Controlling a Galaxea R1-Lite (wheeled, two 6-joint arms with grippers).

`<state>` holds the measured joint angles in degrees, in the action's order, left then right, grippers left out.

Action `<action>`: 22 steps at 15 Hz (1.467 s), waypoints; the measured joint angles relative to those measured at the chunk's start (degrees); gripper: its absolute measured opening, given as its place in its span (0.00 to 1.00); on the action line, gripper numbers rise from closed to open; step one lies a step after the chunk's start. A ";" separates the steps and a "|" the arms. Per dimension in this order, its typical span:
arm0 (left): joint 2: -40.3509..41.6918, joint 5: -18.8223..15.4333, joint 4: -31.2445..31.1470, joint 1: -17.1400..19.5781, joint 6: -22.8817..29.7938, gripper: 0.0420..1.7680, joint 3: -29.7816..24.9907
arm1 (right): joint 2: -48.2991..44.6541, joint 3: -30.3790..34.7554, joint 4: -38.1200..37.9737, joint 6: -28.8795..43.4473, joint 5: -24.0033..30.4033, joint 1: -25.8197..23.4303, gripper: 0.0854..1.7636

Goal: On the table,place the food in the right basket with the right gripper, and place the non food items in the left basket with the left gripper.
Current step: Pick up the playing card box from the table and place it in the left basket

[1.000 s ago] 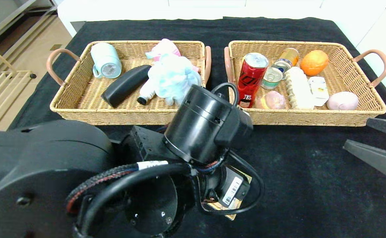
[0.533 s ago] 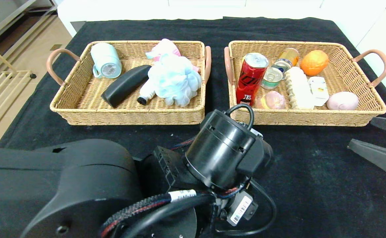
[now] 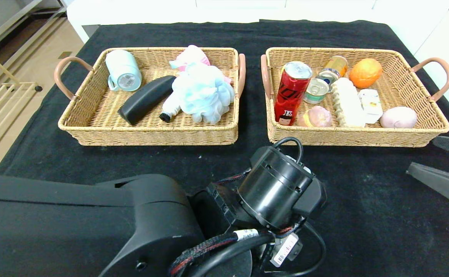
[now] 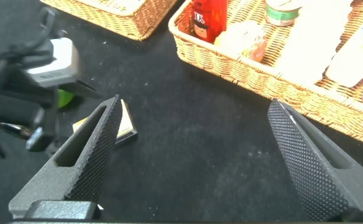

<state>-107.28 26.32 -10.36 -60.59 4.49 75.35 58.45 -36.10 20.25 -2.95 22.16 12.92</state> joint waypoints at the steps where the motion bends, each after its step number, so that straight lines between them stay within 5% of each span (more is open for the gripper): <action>1: -0.30 0.05 -0.02 0.00 0.06 0.97 0.04 | -0.05 0.07 -0.02 0.00 0.00 0.09 0.97; 14: -3.02 0.09 -0.09 -0.24 1.27 0.97 -0.11 | -0.20 0.51 0.01 -0.02 0.27 0.55 0.97; 18: -3.15 0.39 -0.11 -0.21 1.27 0.66 -0.10 | -0.11 0.51 0.00 -0.02 0.29 0.59 0.97; 22: -3.15 0.30 -0.13 -0.18 1.27 0.58 -0.27 | 0.11 0.51 0.00 0.00 0.27 0.61 0.97</action>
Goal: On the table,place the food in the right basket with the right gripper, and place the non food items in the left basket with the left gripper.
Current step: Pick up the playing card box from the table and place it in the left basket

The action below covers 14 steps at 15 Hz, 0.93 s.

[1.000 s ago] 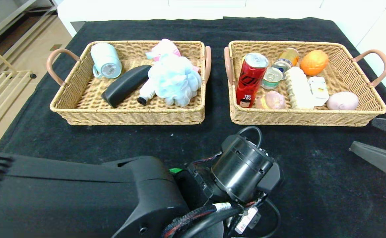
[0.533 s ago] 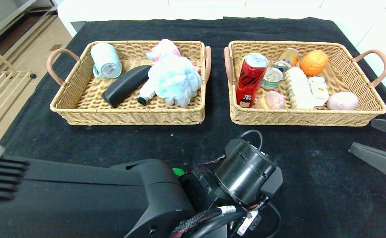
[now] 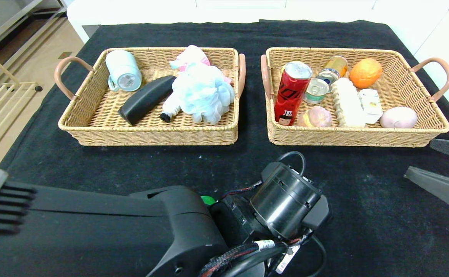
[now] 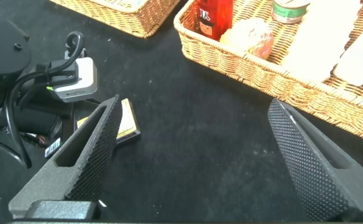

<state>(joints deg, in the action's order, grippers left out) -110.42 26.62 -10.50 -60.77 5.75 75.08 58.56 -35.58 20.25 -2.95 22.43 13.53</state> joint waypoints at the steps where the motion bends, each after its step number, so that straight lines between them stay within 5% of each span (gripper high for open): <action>1: 0.00 -0.02 0.02 0.02 0.00 0.58 -0.09 | 0.04 0.04 0.00 0.00 0.00 -0.02 0.97; 14: 1.16 -0.34 -0.20 0.24 -0.16 0.58 1.05 | -0.13 0.00 0.00 0.01 0.20 0.07 0.97</action>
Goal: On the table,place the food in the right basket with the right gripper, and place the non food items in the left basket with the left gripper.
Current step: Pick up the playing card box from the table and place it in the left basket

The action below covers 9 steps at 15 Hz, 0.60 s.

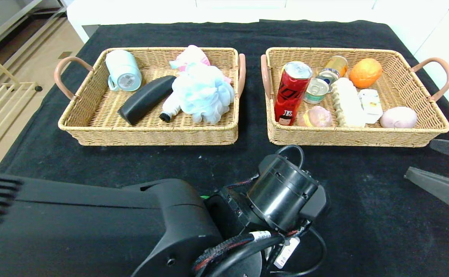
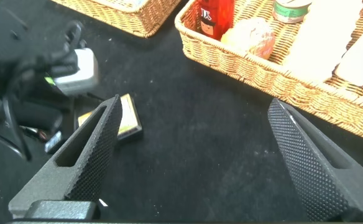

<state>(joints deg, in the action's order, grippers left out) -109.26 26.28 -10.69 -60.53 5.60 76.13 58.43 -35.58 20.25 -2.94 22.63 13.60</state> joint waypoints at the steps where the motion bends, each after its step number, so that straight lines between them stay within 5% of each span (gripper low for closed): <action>1: 0.52 -0.13 0.02 0.11 0.05 0.57 0.00 | -0.05 0.00 0.00 0.05 -0.02 0.01 0.97; 9: 5.92 -0.35 0.28 2.21 1.65 0.57 0.46 | 0.83 0.55 -0.02 0.02 -0.09 0.63 0.97</action>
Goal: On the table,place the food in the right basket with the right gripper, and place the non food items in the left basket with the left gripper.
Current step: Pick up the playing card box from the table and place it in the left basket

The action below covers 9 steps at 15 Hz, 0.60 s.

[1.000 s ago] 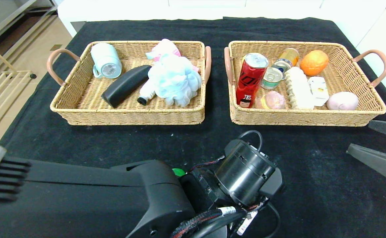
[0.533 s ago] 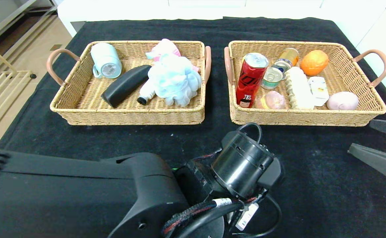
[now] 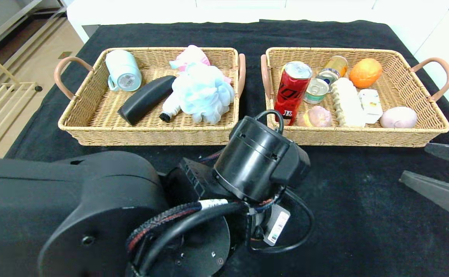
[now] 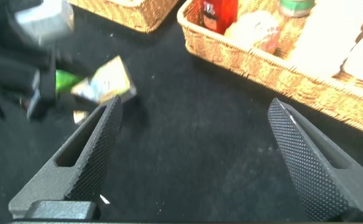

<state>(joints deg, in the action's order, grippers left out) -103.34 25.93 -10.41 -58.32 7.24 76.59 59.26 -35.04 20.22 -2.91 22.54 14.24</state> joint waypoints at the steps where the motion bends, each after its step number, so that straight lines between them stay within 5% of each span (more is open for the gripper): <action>1: 0.50 -0.02 0.00 0.30 0.06 0.57 0.04 | 0.16 0.09 0.00 -0.02 0.00 0.01 0.97; 9: 5.99 0.26 -0.28 6.17 0.11 0.57 0.04 | 1.02 0.45 0.00 -0.04 -0.16 0.41 0.97</action>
<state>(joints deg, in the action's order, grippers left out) -97.35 26.19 -10.69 -52.15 7.35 76.63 60.28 -34.58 20.22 -2.95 22.38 14.65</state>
